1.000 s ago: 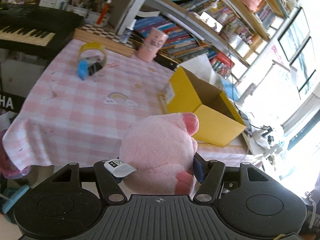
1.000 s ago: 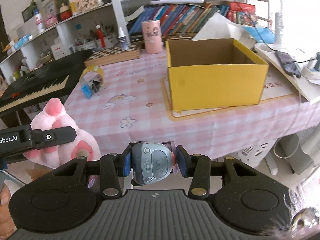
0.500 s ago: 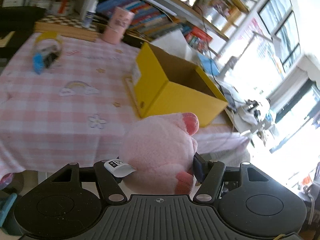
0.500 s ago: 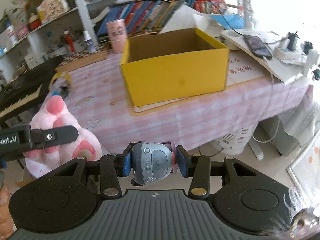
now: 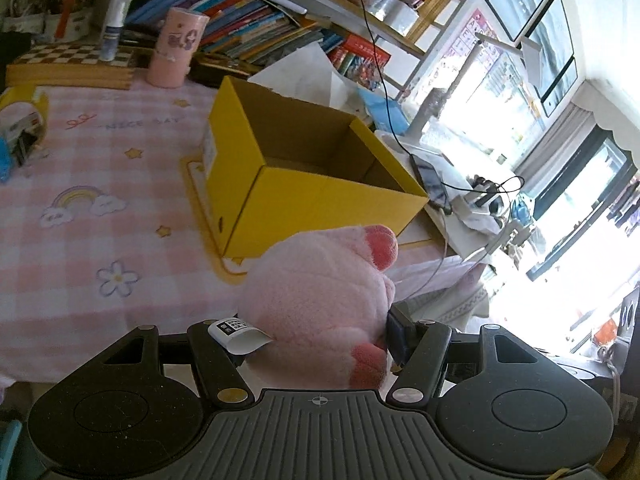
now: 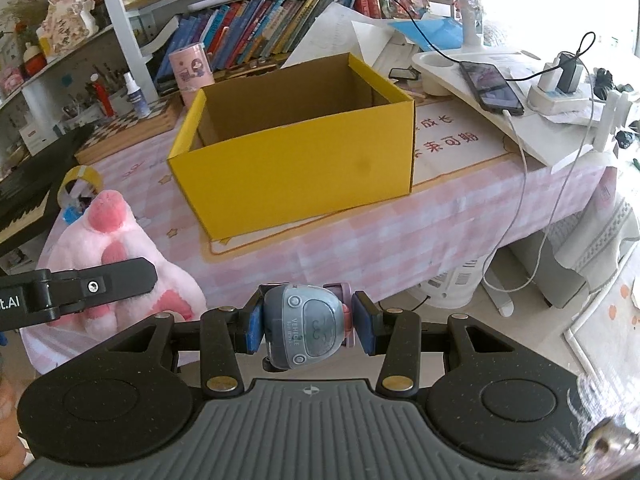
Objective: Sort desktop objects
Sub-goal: 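Carry the plush and toy car with both tools over the yellow box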
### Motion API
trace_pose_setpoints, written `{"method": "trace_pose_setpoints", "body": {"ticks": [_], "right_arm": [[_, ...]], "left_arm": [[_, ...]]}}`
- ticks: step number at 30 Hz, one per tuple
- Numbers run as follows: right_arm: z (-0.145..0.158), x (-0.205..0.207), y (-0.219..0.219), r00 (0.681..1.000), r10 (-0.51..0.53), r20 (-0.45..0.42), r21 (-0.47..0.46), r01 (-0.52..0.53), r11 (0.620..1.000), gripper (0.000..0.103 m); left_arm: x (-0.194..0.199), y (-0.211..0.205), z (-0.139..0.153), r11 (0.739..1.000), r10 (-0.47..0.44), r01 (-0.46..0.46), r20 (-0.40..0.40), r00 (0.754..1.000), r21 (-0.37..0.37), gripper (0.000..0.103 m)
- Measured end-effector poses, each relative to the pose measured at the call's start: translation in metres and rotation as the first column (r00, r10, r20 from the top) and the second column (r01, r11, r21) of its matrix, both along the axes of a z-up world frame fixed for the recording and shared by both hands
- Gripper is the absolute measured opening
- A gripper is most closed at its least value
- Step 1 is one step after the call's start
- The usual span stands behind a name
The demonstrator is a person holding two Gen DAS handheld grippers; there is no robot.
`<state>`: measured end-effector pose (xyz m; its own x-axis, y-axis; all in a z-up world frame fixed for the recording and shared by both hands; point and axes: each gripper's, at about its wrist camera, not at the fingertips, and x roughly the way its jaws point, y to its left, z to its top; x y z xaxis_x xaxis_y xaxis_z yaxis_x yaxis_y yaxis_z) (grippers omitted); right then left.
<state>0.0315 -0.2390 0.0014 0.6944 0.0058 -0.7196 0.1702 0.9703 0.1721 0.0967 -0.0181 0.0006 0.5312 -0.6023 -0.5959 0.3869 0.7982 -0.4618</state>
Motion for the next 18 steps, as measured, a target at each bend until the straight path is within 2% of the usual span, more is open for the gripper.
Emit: {"method": "trace_pose_setpoints", "body": {"ticks": [6, 12, 18], "right_arm": [[0.003, 0.017, -0.02, 1.0, 0.016, 0.011, -0.01, -0.016, 1.0, 0.042], [0.024, 0.034, -0.044, 0.993, 0.03, 0.111, -0.055, -0.024, 0.998, 0.042], [0.045, 0.064, -0.068, 0.977, 0.063, 0.203, -0.084, -0.047, 0.995, 0.042]], "left_arm": [[0.012, -0.024, 0.01, 1.0, -0.017, 0.017, 0.057, 0.998, -0.003, 0.064], [0.023, -0.045, 0.031, 1.0, -0.014, 0.015, 0.158, 0.987, -0.006, 0.064], [0.045, -0.064, 0.048, 0.999, 0.045, -0.048, 0.233, 0.971, 0.007, 0.064]]}}
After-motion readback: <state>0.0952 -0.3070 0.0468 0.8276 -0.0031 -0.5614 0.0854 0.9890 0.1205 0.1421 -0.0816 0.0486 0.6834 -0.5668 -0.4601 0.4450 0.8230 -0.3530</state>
